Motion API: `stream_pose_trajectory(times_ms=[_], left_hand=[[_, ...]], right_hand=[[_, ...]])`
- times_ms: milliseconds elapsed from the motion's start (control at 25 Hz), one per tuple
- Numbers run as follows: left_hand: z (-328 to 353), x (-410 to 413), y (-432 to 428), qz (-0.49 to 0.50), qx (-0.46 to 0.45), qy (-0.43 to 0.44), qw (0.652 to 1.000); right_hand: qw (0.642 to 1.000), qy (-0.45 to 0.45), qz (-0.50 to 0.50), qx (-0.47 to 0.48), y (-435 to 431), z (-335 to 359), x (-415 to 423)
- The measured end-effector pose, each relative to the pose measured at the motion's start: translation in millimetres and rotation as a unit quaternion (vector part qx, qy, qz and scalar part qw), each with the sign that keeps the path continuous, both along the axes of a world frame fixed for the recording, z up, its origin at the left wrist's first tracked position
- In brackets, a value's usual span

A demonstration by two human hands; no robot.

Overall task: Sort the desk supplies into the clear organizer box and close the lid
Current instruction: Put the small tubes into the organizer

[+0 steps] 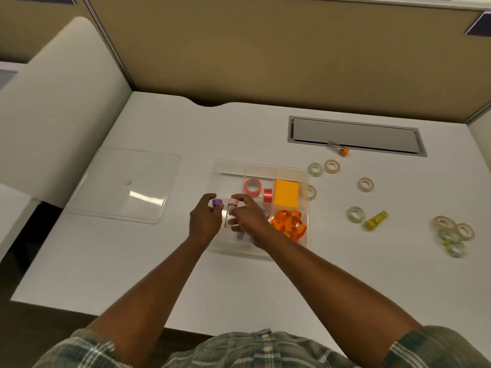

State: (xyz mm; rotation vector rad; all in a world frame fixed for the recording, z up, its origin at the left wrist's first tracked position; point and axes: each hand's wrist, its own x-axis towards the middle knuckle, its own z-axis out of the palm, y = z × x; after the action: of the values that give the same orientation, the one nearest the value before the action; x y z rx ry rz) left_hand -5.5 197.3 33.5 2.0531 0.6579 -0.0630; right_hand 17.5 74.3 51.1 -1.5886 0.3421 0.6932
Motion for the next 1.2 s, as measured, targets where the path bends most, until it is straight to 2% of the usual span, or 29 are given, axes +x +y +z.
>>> stream_pose_trajectory(times_ms=[280,480,600,800,1000,1200], left_hand=[[-12,12,7,-0.075,0.019,0.068,0.995],[-14,12,5,-0.105,0.031,0.08,0.991],[-14,12,1,-0.111,0.062,0.064,0.99],[-6,10,-18,-0.098,0.049,0.004,0.994],[0,21,-61,-0.125,0.029,-0.032,0.991],[5,38,-122,-0.179,0.013,-0.057,0.982]], right_hand=[[0.993,0.021,0.069,-0.092,31,-13,9],[0.995,0.065,0.054,-0.059,34,-17,14],[0.994,0.033,0.067,-0.084,31,-14,14],[0.993,-0.038,0.031,-0.106,4,-3,11],[0.991,-0.067,-0.034,-0.108,-54,10,13],[0.971,-0.12,-0.067,-0.195,-137,15,18]])
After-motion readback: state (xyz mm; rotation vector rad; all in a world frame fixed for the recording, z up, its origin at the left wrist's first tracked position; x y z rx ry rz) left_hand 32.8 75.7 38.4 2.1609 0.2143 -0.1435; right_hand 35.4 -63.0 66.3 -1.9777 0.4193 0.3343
